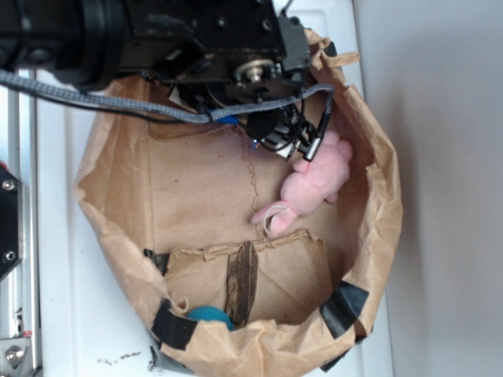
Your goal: Grab the green ball.
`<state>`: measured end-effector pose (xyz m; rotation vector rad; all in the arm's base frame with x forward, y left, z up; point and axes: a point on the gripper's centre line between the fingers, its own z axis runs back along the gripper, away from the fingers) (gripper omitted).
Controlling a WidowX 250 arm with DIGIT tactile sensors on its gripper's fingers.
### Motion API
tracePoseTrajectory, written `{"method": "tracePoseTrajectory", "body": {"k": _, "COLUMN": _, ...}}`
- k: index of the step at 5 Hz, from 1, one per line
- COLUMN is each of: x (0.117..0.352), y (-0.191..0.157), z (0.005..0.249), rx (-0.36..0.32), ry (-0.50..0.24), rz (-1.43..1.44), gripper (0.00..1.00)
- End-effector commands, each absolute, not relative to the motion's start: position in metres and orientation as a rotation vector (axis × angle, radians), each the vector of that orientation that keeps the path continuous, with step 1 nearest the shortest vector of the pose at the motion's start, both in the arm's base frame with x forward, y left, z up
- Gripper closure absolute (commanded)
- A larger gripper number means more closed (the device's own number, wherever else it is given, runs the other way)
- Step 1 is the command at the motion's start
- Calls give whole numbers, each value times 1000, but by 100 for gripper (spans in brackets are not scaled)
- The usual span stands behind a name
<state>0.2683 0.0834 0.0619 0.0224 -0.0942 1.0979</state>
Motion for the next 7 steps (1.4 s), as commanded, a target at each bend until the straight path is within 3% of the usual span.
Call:
{"method": "tracePoseTrajectory", "body": {"k": 1, "x": 276, "y": 108, "z": 47, "rx": 93, "ry": -163, "rz": 1185, "gripper": 0}}
{"method": "tracePoseTrajectory", "body": {"k": 3, "x": 268, "y": 94, "z": 11, "rx": 205, "ry": -245, "rz": 1139, "gripper": 0}}
{"method": "tracePoseTrajectory", "body": {"k": 4, "x": 264, "y": 88, "z": 13, "rx": 163, "ry": -258, "rz": 1112, "gripper": 100}}
{"method": "tracePoseTrajectory", "body": {"k": 7, "x": 256, "y": 86, "z": 34, "rx": 84, "ry": -261, "rz": 1034, "gripper": 100}}
